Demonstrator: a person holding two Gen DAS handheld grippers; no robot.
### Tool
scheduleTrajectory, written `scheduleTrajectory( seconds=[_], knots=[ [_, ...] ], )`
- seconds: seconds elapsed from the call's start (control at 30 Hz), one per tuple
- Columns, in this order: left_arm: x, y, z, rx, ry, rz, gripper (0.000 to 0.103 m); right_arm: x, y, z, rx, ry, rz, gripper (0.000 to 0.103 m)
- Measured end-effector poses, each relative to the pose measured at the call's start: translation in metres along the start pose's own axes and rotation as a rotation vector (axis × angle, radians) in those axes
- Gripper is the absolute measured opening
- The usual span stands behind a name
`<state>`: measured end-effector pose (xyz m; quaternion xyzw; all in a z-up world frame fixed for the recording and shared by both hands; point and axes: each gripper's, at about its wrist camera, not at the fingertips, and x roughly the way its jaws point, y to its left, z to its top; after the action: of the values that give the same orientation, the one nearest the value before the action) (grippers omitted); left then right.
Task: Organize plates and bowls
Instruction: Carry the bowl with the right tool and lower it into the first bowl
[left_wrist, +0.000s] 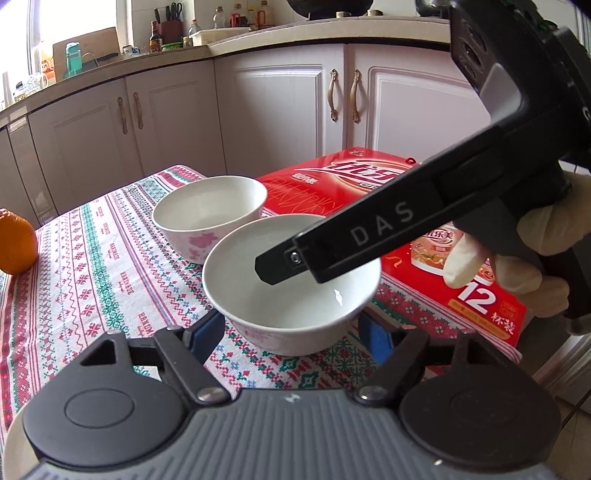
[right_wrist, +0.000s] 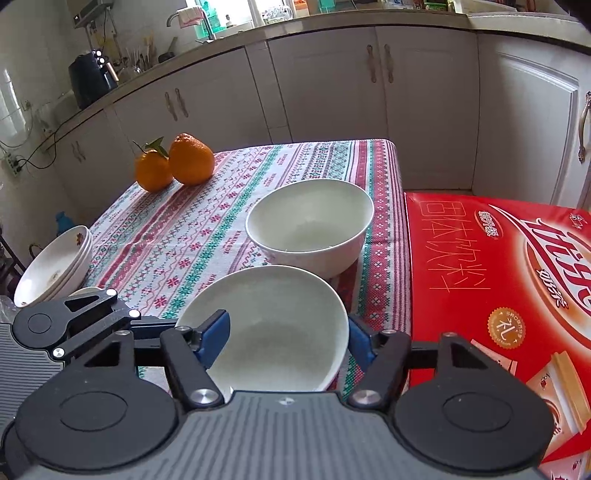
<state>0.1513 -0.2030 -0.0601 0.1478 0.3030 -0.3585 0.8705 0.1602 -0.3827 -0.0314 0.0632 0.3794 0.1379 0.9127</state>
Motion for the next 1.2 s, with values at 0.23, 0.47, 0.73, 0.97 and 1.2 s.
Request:
scheduleTrajectory(
  seconds=[0.23, 0.47, 0.73, 0.97, 1.2],
  knots=[
    [-0.024, 0.002, 0.002, 0.018, -0.008, -0.014, 0.079, -0.017, 0.017, 0.0, -0.01, -0.018, 0.003, 0.073],
    [-0.056, 0.008, -0.002, 0.025, -0.029, -0.014, 0.079, -0.034, 0.041, 0.0, -0.021, -0.035, 0.022, 0.073],
    [-0.092, 0.023, -0.012, 0.001, -0.05, 0.015, 0.079, -0.044, 0.084, 0.004, -0.085, -0.052, 0.053, 0.073],
    [-0.116, 0.041, -0.025, -0.037, -0.06, 0.065, 0.079, -0.035, 0.12, 0.008, -0.141, -0.049, 0.103, 0.073],
    [-0.128, 0.058, -0.042, -0.088, -0.042, 0.103, 0.079, -0.017, 0.149, 0.009, -0.177, -0.022, 0.149, 0.073]
  ],
)
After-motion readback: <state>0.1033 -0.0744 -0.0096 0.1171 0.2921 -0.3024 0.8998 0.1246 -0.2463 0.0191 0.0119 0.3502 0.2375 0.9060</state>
